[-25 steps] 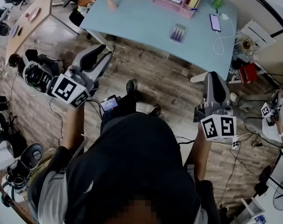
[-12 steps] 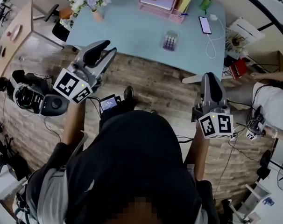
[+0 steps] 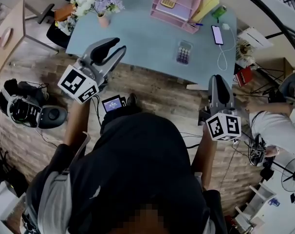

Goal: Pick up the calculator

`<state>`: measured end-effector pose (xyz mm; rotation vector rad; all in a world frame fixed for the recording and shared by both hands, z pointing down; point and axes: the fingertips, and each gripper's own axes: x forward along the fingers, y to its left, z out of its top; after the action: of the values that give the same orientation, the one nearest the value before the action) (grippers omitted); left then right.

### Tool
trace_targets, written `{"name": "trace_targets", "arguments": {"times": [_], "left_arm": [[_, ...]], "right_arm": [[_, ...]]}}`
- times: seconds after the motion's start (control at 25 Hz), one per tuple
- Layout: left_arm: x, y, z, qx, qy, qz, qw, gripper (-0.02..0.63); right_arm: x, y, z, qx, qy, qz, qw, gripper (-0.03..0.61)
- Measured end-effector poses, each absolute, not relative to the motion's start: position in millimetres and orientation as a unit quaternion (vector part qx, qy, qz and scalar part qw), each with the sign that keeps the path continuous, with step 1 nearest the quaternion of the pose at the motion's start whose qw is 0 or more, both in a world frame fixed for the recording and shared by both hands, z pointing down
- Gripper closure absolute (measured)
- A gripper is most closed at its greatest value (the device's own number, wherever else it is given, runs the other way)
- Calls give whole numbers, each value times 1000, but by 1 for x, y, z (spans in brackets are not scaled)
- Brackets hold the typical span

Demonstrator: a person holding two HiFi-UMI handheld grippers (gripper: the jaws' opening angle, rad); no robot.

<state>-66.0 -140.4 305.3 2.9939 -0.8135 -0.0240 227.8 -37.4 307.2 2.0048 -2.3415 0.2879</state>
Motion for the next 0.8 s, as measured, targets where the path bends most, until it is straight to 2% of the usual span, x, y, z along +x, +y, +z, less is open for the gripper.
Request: {"name": "trace_targets", "arguments": {"times": [0.4, 0.8], "left_arm": [[-116, -192, 321, 968, -245, -29, 32, 459], [-135, -207, 332, 963, -260, -45, 54, 459]], "right_arm": [[189, -83, 327, 666, -735, 118, 48, 526], [196, -123, 363, 668, -724, 157, 73, 503]]}}
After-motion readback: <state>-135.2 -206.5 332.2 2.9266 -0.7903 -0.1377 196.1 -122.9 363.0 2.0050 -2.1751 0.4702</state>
